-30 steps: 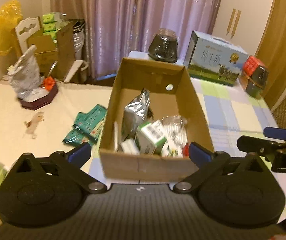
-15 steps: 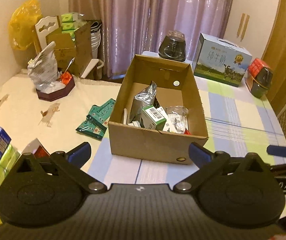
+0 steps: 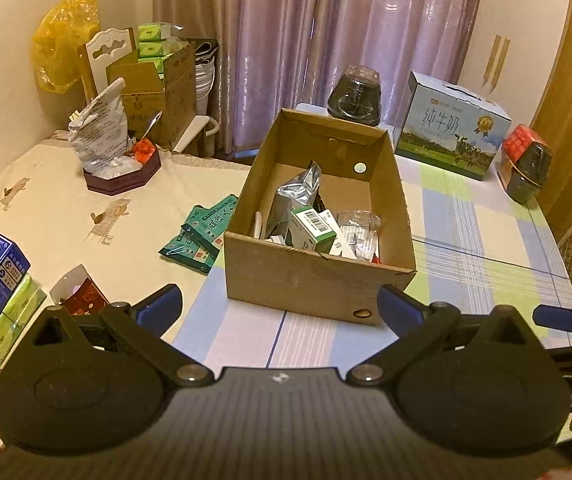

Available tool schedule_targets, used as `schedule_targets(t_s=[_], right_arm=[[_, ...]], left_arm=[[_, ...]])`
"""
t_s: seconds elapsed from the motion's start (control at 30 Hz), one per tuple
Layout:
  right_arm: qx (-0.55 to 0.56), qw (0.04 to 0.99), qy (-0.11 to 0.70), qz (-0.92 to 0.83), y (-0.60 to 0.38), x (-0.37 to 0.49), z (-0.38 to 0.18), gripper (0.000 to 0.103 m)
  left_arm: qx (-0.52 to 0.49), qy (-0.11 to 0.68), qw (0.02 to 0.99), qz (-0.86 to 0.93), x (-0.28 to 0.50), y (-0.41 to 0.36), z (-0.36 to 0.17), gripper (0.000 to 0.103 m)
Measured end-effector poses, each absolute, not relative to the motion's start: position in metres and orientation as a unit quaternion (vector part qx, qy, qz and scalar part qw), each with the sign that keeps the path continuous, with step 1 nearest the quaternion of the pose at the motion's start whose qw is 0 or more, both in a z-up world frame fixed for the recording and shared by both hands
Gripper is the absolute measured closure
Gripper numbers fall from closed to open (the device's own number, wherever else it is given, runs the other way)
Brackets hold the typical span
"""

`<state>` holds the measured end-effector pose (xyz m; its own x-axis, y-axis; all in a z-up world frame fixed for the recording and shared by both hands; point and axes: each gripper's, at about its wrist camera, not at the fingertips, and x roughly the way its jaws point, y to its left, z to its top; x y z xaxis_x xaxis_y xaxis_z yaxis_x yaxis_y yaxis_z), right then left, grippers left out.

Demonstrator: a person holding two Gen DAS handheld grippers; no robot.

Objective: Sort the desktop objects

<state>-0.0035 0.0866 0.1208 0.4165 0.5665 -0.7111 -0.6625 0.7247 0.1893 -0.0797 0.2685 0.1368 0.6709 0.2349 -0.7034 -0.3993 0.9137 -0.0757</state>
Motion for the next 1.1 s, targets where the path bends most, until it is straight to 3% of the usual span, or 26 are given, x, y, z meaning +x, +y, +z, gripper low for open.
schedule_targets(t_s=[1.1], right_arm=[[-0.058,0.839,0.410,0.354,0.087,0.001,0.110,0.002]], left_arm=[[-0.100,0.370,0.909,0.166,-0.076,0.267,0.126,0.001]])
